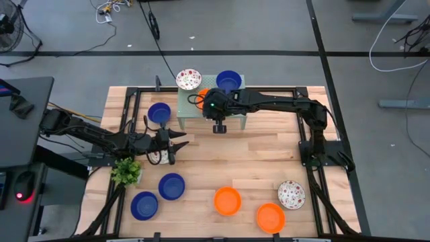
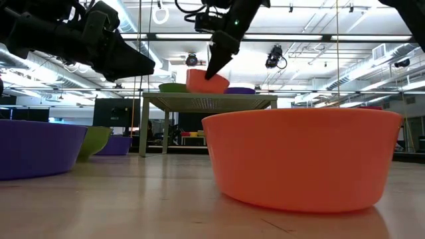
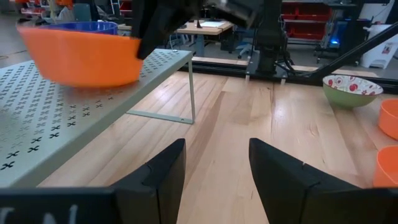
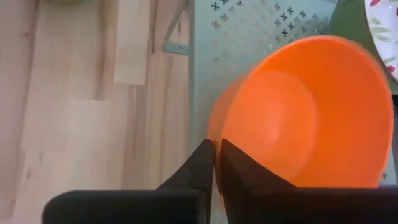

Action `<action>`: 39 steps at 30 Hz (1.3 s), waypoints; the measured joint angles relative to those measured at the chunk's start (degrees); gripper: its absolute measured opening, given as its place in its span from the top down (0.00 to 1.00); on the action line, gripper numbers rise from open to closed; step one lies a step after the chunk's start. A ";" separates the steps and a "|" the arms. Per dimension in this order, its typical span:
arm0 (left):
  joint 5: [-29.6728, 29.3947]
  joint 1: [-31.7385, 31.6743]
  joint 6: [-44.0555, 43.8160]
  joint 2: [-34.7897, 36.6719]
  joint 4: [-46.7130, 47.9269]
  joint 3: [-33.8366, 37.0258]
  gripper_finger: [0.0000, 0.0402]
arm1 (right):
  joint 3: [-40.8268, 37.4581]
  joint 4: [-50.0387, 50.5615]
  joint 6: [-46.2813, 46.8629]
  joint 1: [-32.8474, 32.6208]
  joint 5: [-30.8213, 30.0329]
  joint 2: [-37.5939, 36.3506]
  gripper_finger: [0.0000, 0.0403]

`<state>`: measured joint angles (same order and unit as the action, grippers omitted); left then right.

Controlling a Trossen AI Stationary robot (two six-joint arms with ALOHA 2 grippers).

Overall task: Pick & Place Mini bowls
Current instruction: Put the orange bowl on the shelf, then stack the white patterned bowl on the white patterned bowl on the shelf

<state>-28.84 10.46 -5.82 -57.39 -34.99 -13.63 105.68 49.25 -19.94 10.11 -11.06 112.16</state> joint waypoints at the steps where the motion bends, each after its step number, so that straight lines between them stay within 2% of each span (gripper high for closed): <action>1: 0.00 -0.01 0.00 0.00 -0.08 0.00 0.55 | -0.53 -0.66 0.00 0.01 -0.09 0.00 0.93; 10: 0.20 0.00 -0.02 0.00 -0.56 0.00 0.55 | -1.30 -3.17 0.15 0.24 -0.10 0.00 0.91; 20: 0.22 0.00 -0.61 0.00 -0.47 0.00 0.55 | -1.35 -12.73 -0.66 -0.04 -0.13 -0.91 0.68; 24: 0.22 0.02 -1.09 0.00 -0.39 0.00 0.55 | -1.35 -12.10 3.53 -2.10 -0.13 -3.84 0.62; 29: 0.28 0.20 -2.46 0.00 -0.40 0.00 0.55 | -1.57 -4.79 11.20 -8.57 0.11 -7.19 0.62; 31: 0.26 0.74 -2.63 0.00 -0.43 0.00 0.55 | -4.70 -3.93 13.67 -12.19 0.10 -8.24 0.63; 34: 0.28 2.17 -2.56 0.00 -0.70 0.00 0.55 | -15.08 -8.57 15.94 -17.95 0.10 -9.67 0.66; 39: 0.54 4.85 -1.54 0.02 -1.40 -2.08 0.55 | -35.82 -31.39 22.02 -24.59 -1.88 -13.23 0.73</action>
<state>-28.30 15.31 -7.36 -57.36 -36.39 -15.71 69.86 17.86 2.07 -14.49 -12.94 98.93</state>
